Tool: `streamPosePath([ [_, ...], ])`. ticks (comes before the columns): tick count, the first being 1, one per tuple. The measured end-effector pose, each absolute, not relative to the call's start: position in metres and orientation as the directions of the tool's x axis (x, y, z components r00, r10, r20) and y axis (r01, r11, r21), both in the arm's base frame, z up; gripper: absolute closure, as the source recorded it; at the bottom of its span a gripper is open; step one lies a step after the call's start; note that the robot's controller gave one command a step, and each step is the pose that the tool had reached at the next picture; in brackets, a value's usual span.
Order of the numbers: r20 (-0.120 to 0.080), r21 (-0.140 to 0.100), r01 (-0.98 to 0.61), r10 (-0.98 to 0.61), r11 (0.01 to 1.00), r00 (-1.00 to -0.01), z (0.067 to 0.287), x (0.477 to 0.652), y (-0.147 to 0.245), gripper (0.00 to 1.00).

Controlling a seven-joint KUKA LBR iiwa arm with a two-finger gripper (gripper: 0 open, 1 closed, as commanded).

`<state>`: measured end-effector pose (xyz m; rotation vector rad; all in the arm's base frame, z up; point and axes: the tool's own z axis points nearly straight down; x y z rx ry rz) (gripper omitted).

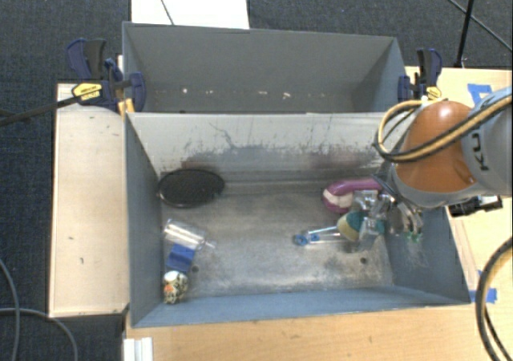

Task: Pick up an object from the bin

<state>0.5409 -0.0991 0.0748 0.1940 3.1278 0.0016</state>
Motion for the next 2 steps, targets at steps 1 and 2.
streamPosePath([
  [1,0.002,0.0,0.045,0.045,0.999,-0.999,0.11,0.506,-0.101,1.0],
  [2,-0.011,-0.002,0.035,0.035,0.999,-0.999,0.235,0.514,-0.101,1.0],
])
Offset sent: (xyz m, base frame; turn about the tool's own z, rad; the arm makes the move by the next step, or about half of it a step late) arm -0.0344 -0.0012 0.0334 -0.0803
